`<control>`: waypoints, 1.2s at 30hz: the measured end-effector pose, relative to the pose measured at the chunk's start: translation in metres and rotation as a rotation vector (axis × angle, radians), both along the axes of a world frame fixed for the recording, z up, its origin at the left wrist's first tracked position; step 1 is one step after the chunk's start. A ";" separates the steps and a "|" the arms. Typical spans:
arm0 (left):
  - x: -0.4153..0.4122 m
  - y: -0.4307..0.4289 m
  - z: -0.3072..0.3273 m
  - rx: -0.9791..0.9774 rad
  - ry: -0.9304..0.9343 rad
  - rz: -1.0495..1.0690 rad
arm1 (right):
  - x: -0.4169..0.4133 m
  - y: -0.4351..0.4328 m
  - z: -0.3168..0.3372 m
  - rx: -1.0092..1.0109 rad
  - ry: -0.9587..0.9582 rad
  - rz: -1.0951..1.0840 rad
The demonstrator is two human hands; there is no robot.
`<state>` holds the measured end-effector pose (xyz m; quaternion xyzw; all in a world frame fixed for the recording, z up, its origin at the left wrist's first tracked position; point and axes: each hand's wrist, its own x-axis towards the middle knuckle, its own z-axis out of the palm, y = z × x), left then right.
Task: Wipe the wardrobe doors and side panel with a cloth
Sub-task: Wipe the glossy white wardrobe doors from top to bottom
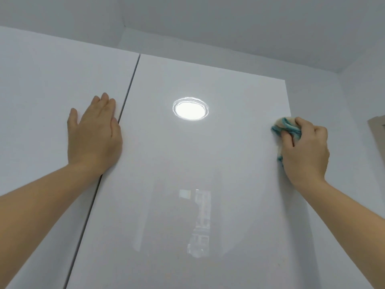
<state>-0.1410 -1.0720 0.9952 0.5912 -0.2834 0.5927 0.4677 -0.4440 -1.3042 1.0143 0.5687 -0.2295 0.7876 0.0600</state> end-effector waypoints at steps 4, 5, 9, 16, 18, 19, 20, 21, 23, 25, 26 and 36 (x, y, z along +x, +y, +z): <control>0.001 0.001 -0.001 0.002 -0.013 0.015 | 0.023 0.019 -0.006 0.026 -0.031 0.021; 0.000 0.001 -0.001 0.006 -0.014 0.018 | 0.030 0.024 -0.007 0.019 -0.035 -0.001; 0.001 0.001 -0.002 0.021 -0.020 0.023 | 0.053 0.041 -0.003 0.006 -0.062 -0.027; 0.017 0.017 0.001 0.061 -0.144 0.026 | 0.095 0.076 0.000 -0.102 0.014 -0.020; 0.021 0.023 0.002 0.086 -0.179 0.043 | 0.108 0.088 0.000 -0.147 0.036 -0.028; 0.022 0.024 0.002 0.094 -0.190 0.045 | 0.114 0.094 0.000 -0.168 0.050 -0.028; 0.022 0.025 0.002 0.095 -0.198 0.043 | 0.122 0.101 0.000 -0.192 0.065 -0.023; 0.022 0.025 0.002 0.095 -0.204 0.041 | 0.129 0.107 0.000 -0.217 0.080 -0.013; 0.022 0.024 0.001 0.091 -0.210 0.040 | 0.143 0.120 0.000 -0.269 0.118 0.004; 0.023 0.023 0.002 0.089 -0.211 0.042 | 0.157 0.132 0.001 -0.314 0.167 0.018; 0.023 0.023 0.002 0.088 -0.212 0.046 | 0.164 0.138 0.002 -0.341 0.188 0.024; 0.027 0.023 -0.001 0.094 -0.209 0.002 | 0.193 0.166 0.001 -0.512 0.413 0.083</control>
